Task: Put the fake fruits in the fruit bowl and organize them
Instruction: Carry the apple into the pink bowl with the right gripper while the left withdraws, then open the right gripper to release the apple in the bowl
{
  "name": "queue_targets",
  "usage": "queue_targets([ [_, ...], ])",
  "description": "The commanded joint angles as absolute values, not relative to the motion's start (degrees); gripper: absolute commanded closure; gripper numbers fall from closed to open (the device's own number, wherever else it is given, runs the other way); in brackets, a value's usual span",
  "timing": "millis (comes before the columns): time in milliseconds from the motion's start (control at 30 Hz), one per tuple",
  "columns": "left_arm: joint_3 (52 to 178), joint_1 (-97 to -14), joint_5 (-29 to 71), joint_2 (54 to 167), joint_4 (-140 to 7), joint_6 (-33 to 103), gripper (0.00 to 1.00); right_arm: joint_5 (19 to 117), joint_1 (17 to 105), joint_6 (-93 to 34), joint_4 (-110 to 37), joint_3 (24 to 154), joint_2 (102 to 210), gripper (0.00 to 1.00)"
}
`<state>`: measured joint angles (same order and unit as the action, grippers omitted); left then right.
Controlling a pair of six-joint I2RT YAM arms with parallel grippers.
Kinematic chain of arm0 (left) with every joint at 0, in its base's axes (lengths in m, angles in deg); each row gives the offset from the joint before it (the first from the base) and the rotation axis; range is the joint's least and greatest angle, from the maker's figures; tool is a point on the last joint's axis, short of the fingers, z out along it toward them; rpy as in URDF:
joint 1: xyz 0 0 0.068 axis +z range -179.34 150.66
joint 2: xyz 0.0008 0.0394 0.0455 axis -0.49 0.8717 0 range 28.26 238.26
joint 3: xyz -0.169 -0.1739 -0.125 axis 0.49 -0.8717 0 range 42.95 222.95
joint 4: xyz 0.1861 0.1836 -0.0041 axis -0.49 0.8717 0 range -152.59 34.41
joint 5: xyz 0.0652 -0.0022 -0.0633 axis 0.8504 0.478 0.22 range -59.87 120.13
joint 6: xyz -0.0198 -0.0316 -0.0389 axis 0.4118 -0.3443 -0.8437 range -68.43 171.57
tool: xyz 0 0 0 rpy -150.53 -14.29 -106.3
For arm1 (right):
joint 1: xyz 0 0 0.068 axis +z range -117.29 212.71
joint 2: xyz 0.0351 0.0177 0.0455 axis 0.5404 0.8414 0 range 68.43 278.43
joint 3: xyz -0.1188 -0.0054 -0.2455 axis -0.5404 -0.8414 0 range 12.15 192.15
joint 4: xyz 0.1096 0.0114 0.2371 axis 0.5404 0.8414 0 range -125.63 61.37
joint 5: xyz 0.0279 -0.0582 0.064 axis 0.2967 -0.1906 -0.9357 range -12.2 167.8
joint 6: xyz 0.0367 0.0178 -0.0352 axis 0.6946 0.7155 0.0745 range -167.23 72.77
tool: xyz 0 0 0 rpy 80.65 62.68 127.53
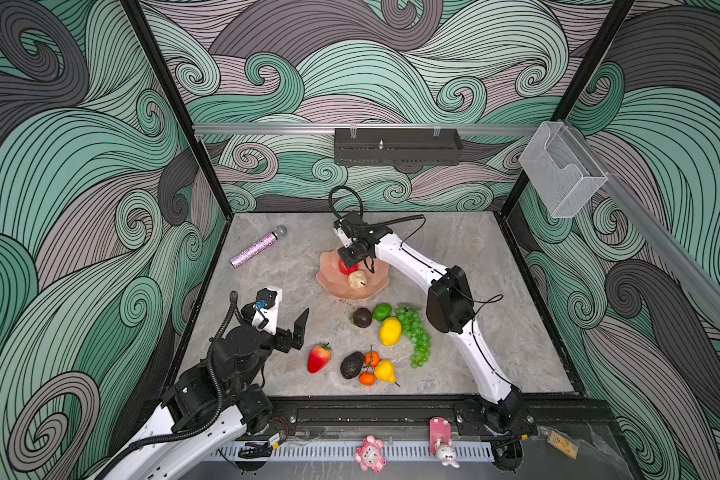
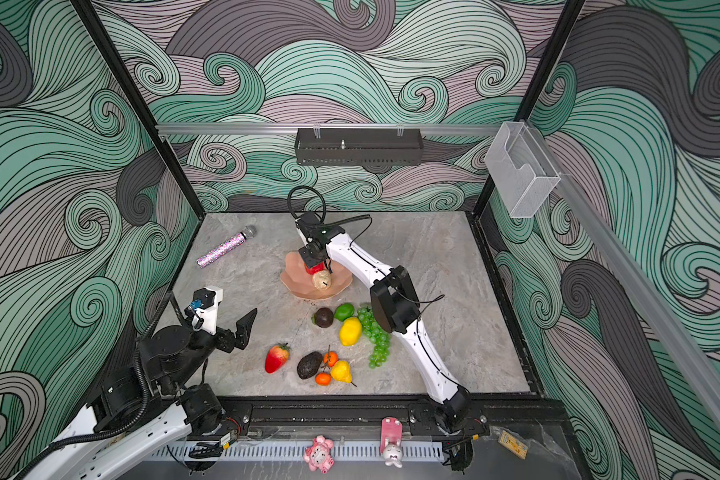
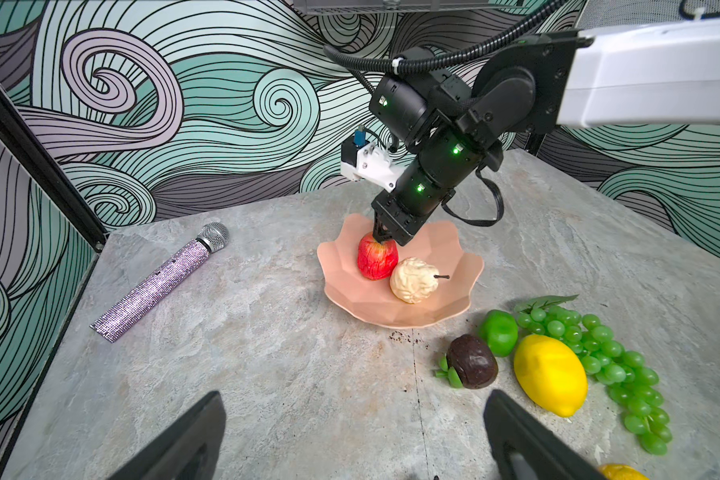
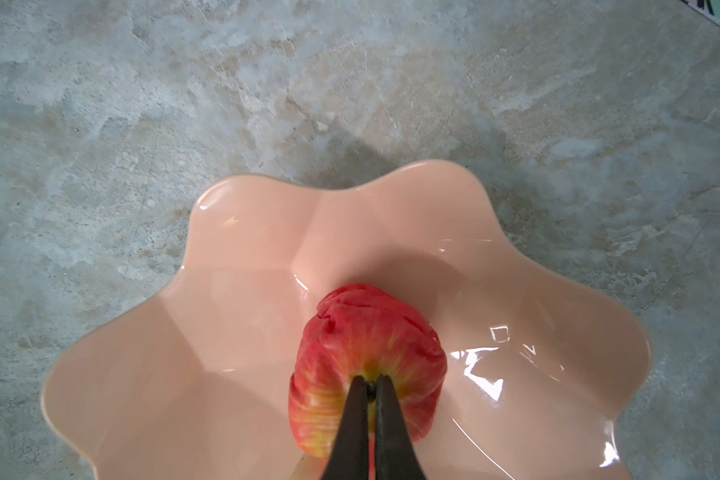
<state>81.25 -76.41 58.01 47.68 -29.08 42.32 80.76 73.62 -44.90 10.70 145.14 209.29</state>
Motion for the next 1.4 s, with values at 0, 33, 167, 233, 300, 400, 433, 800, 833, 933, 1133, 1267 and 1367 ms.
queue_targets([
  [0,81.71,-76.98,59.25,48.29,-27.84,42.08,0.01,80.36,73.58,-45.12,11.12,145.12,209.31,0.99],
  [33,81.7,-76.98,59.25,48.25,-27.79,42.04,0.01,80.4,73.64,-45.12,11.14,144.94,209.26,0.97],
  [167,81.7,-76.98,59.47,48.29,-27.8,42.08,0.01,80.05,73.76,-45.11,11.14,144.01,208.79,0.91],
  [233,81.71,-76.98,59.48,48.29,-27.86,42.08,0.01,79.88,73.62,-45.12,11.13,143.56,208.47,0.87],
  [300,81.71,-76.98,59.55,48.38,-27.79,42.08,0.01,79.84,73.65,-45.12,11.13,143.16,208.11,0.85],
  [400,81.71,-76.98,59.53,48.47,-27.88,42.08,0.01,79.83,73.73,-45.12,11.13,142.61,207.37,0.78],
  [433,81.71,-76.98,59.57,48.56,-27.88,42.08,0.01,79.88,73.74,-45.12,11.19,142.47,207.07,0.77],
  [800,81.66,-76.98,59.7,49.26,-27.88,42.17,0.01,79.84,73.89,-45.12,11.12,141.09,203.51,0.6],
  [833,81.71,-76.91,59.69,49.34,-27.88,42.17,0.01,79.66,73.93,-45.04,11.09,140.85,203.07,0.58],
  [933,81.8,-76.89,59.77,49.86,-27.81,42.17,0.01,79.42,74.02,-44.86,11.2,140.18,201.67,0.52],
  [1133,82.21,-76.89,59.9,51.55,-27.62,41.84,0.01,78.62,74.28,-44.26,11.12,137.38,197.1,0.44],
  [1267,83.23,-76.71,61.74,53.58,-26.46,39.79,0.01,78.11,74.64,-43.39,11.17,132.84,190.85,0.42],
  [1367,84.36,-76.38,62.58,55.45,-25.66,37.87,0.01,78.24,74.81,-42.3,10.78,126.73,184.27,0.39],
])
